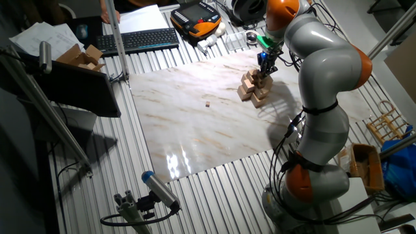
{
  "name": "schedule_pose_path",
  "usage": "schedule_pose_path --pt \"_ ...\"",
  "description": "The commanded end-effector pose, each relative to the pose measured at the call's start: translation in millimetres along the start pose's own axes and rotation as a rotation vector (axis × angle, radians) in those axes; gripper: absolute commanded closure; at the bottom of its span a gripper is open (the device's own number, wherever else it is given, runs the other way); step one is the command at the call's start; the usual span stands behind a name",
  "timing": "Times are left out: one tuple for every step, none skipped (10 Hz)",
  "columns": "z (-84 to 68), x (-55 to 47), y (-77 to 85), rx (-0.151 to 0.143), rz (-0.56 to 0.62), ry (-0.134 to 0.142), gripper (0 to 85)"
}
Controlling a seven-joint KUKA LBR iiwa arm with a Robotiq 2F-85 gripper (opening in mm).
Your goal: Stack the blocks into a cross shape
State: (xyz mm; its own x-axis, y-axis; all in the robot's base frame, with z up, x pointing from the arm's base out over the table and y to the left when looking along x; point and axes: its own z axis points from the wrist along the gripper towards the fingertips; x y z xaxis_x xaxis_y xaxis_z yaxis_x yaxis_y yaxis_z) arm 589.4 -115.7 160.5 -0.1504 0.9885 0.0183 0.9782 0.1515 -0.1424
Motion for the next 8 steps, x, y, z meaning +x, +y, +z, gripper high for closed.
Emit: schedule_pose_path --pt "0.0 0.0 -0.1 0.000 0.000 -0.001 85.0" --pt "-0.1 0.0 -0.1 0.000 0.000 -0.001 85.0" --pt "-0.1 0.0 -0.1 0.000 0.002 -0.001 85.0" --pt "-0.2 0.0 -0.1 0.000 0.002 -0.003 85.0" --pt "-0.2 0.0 -0.1 0.000 0.002 -0.003 85.0" --pt "-0.3 0.1 -0.1 0.000 0.002 -0.001 68.0" --pt "-0.3 0.1 -0.1 -0.003 0.002 -0.002 68.0" --pt "-0.3 0.1 -0.1 -0.005 0.002 -0.002 68.0"
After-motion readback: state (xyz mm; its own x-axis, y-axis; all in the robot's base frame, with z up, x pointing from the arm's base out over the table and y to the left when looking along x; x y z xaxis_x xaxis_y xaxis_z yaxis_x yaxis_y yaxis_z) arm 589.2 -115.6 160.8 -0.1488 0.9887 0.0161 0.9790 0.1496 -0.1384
